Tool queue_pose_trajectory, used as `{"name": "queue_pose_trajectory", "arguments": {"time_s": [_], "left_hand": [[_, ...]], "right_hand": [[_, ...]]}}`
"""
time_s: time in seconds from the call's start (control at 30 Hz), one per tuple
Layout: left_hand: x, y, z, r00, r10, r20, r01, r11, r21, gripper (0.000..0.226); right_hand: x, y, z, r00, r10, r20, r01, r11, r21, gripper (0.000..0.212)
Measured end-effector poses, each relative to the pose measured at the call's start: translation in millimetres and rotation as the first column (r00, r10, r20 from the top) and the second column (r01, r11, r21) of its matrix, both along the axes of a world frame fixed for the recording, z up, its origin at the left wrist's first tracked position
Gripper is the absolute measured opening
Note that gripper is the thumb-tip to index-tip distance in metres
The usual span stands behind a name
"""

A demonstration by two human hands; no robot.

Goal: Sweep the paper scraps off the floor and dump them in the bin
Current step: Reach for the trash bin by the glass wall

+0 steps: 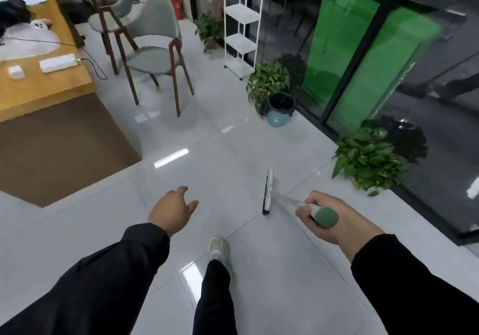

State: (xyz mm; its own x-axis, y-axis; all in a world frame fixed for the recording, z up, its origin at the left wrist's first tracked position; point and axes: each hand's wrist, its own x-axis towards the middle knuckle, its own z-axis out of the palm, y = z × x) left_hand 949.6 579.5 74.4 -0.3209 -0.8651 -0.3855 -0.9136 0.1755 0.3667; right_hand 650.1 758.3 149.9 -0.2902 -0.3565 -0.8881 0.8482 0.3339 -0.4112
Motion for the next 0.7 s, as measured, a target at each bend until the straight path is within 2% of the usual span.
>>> {"name": "queue_pose_trajectory", "arguments": {"time_s": [0.07,0.13,0.17,0.23,0.27,0.33,0.37,0.43,0.53,0.7], "left_hand": [[-20.6,-32.3,-0.3,1.000,-0.009,-0.004,0.009,1.000,0.025,0.062],[-81.8,-124.4,-27.4,0.998,-0.063,0.026,0.062,0.997,0.042,0.062],[-86.0,-128.2,-18.5,0.998,-0.067,0.014,0.066,0.997,0.049,0.061],[-140.8,-205.3,-35.5,0.989,-0.140,0.047,0.136,0.987,0.082,0.061],[-145.9,-206.5,-29.3,0.987,-0.152,0.046,0.148,0.985,0.089,0.061],[-202.4,-285.3,-41.6,0.975,-0.211,0.076,0.202,0.973,0.113,0.062],[-208.6,-289.8,-34.0,0.976,-0.211,0.053,0.204,0.973,0.111,0.063],[-275.2,-363.9,-47.7,0.958,-0.275,0.076,0.267,0.958,0.102,0.064],[-340.4,-425.1,-56.6,0.936,-0.346,0.069,0.340,0.937,0.081,0.063],[-424.1,-509.4,-78.6,0.920,-0.387,0.066,0.380,0.920,0.098,0.061]], "right_hand": [[-21.0,-23.7,0.0,0.997,-0.077,0.007,0.077,0.997,-0.024,0.022],[-73.7,-89.9,-21.1,0.987,-0.145,0.064,0.149,0.988,-0.046,0.024],[-74.1,-90.5,-15.8,0.980,-0.183,0.081,0.188,0.980,-0.059,0.025],[-118.6,-148.1,-30.0,0.967,-0.216,0.137,0.227,0.971,-0.077,0.024],[-118.2,-149.0,-22.4,0.962,-0.238,0.132,0.252,0.963,-0.095,0.023],[-159.4,-210.2,-31.9,0.952,-0.272,0.142,0.286,0.954,-0.088,0.021],[-161.0,-217.2,-26.0,0.953,-0.282,0.114,0.292,0.952,-0.087,0.019],[-210.3,-283.8,-37.4,0.949,-0.300,0.095,0.309,0.945,-0.104,0.011],[-259.9,-353.3,-45.7,0.960,-0.279,0.000,0.277,0.954,-0.116,0.010],[-342.1,-446.3,-54.1,0.962,-0.246,-0.115,0.233,0.966,-0.115,0.021]]}}
